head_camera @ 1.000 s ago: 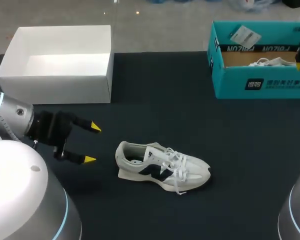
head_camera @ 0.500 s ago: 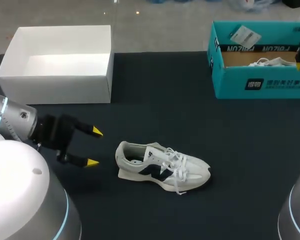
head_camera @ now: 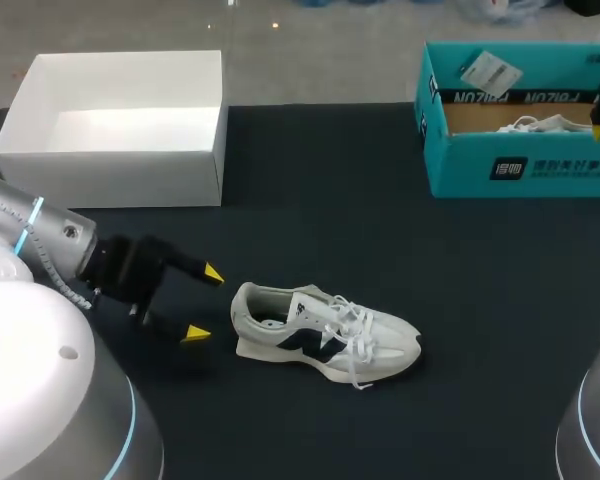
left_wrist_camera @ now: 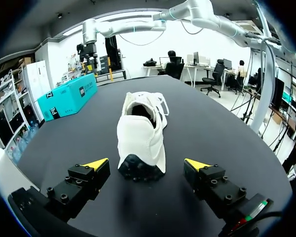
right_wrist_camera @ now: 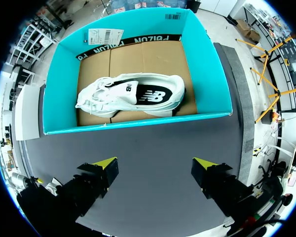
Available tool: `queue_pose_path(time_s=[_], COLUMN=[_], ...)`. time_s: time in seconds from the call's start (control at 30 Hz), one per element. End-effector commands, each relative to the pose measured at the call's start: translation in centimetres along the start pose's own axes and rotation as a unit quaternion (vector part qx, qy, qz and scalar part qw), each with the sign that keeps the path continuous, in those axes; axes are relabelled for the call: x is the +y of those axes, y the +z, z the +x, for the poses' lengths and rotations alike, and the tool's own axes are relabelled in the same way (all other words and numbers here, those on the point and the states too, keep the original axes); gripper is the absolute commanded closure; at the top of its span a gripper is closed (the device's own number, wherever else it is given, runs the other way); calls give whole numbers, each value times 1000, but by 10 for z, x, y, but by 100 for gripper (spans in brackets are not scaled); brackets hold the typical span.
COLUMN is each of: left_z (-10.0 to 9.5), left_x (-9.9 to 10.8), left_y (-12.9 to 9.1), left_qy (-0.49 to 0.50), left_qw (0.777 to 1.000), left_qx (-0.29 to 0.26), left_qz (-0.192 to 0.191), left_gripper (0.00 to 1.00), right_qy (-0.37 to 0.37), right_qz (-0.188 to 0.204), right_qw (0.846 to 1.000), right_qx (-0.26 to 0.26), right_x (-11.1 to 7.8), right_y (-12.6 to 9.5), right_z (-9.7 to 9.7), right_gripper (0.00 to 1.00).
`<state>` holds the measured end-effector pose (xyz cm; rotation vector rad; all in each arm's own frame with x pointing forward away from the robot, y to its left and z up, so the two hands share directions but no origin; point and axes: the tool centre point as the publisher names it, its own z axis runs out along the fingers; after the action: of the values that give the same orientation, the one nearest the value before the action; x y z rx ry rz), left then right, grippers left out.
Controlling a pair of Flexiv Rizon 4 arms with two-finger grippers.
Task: Take the shoe out of the shoebox, open the shoe tongue, remove and reinsert the insole, then place the shoe into the shoebox
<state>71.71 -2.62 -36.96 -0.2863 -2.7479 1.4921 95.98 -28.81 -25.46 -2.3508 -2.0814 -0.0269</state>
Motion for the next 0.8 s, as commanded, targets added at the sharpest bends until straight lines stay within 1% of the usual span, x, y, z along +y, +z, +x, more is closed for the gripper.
queue_pose_path(time_s=[0.03,0.17,0.33,0.43,0.6,0.8], left_z=[-22,-25,-31,-32,-22,-15], left_x=[12,13,15,13,9,8], left_y=[10,21,33,37,42,48], left_qy=[7,4,-8,-9,-22,-40], left_qw=[999,999,999,999,998,996], left_qx=[50,54,37,37,58,72], left_qz=[9,4,-1,3,15,17], left_gripper=[0,0,0,0,0,0], right_qy=[0,0,0,0,0,0], right_qz=[-1,-1,-1,-1,-1,-1], right_qw=[1000,1000,1000,1000,1000,1000], right_qx=[0,0,0,0,0,0], right_x=[-1,-1,-1,-1,-1,-1], right_y=[0,0,0,0,0,0], right_z=[0,0,0,0,0,0], right_gripper=[0,0,0,0,0,0])
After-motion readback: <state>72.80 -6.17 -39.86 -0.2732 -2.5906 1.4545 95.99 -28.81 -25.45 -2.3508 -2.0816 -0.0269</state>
